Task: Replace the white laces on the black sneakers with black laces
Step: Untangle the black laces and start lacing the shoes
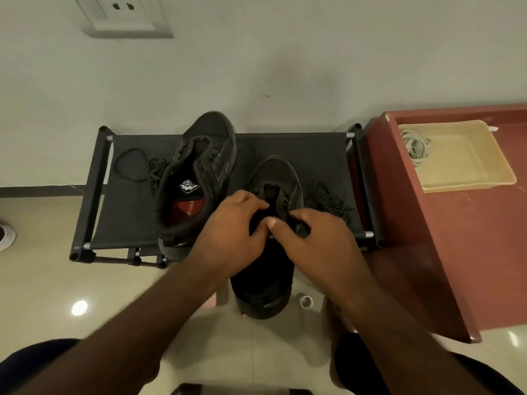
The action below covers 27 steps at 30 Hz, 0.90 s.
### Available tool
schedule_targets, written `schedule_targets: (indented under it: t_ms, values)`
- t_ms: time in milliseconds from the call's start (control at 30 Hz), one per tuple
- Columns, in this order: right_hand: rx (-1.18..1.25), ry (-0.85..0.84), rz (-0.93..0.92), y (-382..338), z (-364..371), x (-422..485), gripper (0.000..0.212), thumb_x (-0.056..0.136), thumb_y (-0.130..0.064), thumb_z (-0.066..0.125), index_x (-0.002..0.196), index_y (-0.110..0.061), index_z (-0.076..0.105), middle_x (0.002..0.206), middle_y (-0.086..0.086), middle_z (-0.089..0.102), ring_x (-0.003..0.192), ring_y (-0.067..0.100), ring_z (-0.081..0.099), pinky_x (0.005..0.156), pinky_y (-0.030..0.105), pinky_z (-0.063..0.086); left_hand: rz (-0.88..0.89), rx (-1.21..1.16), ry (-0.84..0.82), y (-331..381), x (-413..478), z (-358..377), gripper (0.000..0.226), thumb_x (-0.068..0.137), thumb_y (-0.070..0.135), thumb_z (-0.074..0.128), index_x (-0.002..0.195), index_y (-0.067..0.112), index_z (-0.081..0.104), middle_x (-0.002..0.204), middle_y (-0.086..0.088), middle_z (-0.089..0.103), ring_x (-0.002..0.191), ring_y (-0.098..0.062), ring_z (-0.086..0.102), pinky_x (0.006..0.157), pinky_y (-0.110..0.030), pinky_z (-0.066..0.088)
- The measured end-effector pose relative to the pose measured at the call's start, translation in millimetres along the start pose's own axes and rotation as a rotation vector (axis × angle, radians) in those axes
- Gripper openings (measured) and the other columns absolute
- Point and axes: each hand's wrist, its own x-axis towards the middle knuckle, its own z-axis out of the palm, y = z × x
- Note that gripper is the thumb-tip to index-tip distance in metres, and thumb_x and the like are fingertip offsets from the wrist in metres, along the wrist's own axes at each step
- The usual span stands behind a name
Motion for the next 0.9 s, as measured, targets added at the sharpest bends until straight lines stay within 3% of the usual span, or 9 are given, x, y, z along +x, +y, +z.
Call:
schedule_targets:
  t_ms: [67, 133, 233, 300, 467, 700, 800, 900]
  values:
    - [0.061, 0.073, -0.007, -1, -5, 3, 0.034, 0.095, -0.052, 0.054, 0.084, -0.025, 0.071, 0.070, -0.008, 0.067, 0.065, 0.007, 0.064, 0.062, 0.033, 0.055, -0.029, -0.006, 0.024, 0, 6, -1, 0.024, 0.089, 0.029, 0.066, 0.110, 0.019, 0.067, 0.105, 0.004, 0.057, 0.099, -0.014, 0.056, 0.090, -0.032, 0.049]
    - [0.098, 0.152, -0.031, -1, -7, 11, 0.020, 0.101, -0.031, 0.054, 0.098, -0.024, 0.072, 0.083, -0.012, 0.069, 0.077, 0.002, 0.065, 0.071, 0.027, 0.055, -0.050, -0.005, 0.023, 4, 7, 0, 0.021, 0.086, 0.032, 0.068, 0.103, 0.021, 0.066, 0.098, 0.006, 0.055, 0.095, -0.014, 0.055, 0.086, -0.032, 0.049]
    - [0.151, 0.149, -0.052, -1, -2, 22, 0.028, 0.103, -0.015, 0.051, 0.128, -0.026, 0.058, 0.102, -0.011, 0.071, 0.085, 0.003, 0.066, 0.077, 0.029, 0.056, -0.098, -0.026, 0.006, 6, 2, 6, 0.040, 0.080, 0.034, 0.074, 0.115, 0.023, 0.059, 0.102, 0.011, 0.051, 0.099, -0.011, 0.050, 0.085, -0.028, 0.047]
    - [0.141, 0.148, -0.064, -3, 4, 27, 0.031, 0.103, -0.016, 0.053, 0.132, -0.025, 0.052, 0.103, -0.011, 0.072, 0.089, 0.003, 0.067, 0.079, 0.027, 0.056, -0.110, -0.037, -0.009, 4, -4, 8, 0.055, 0.079, 0.033, 0.075, 0.129, 0.025, 0.052, 0.108, 0.011, 0.049, 0.104, -0.011, 0.048, 0.088, -0.028, 0.046]
    - [0.122, 0.258, -0.072, -7, 11, 31, 0.009, 0.098, -0.017, 0.063, 0.098, -0.025, 0.066, 0.087, -0.016, 0.069, 0.084, -0.004, 0.065, 0.071, 0.012, 0.050, -0.090, -0.085, -0.023, -1, -9, 6, 0.065, 0.082, 0.033, 0.070, 0.143, 0.029, 0.045, 0.114, 0.008, 0.050, 0.108, -0.011, 0.047, 0.090, -0.026, 0.045]
    - [0.136, 0.337, -0.076, 1, 16, 21, 0.008, 0.096, -0.025, 0.065, 0.097, -0.022, 0.072, 0.091, -0.012, 0.069, 0.087, 0.002, 0.066, 0.080, 0.029, 0.057, -0.091, -0.206, -0.053, -1, -14, 7, 0.068, 0.083, 0.027, 0.070, 0.146, 0.035, 0.044, 0.101, 0.010, 0.042, 0.099, -0.008, 0.045, 0.087, -0.024, 0.044]
    - [0.102, 0.384, -0.111, 4, 10, 18, 0.006, 0.097, -0.025, 0.064, 0.093, -0.024, 0.069, 0.092, -0.012, 0.064, 0.085, 0.002, 0.063, 0.075, 0.022, 0.053, -0.077, -0.210, -0.048, -1, -15, 10, 0.068, 0.084, 0.027, 0.070, 0.146, 0.034, 0.044, 0.100, 0.010, 0.043, 0.097, -0.008, 0.045, 0.085, -0.022, 0.043]
    - [0.038, 0.305, -0.074, 11, 1, 19, 0.010, 0.099, -0.020, 0.060, 0.091, -0.025, 0.066, 0.089, -0.012, 0.064, 0.080, 0.001, 0.061, 0.069, 0.018, 0.048, -0.100, -0.224, -0.029, -1, -12, 11, 0.066, 0.085, 0.027, 0.070, 0.145, 0.034, 0.044, 0.100, 0.011, 0.043, 0.094, -0.003, 0.044, 0.084, -0.016, 0.040]
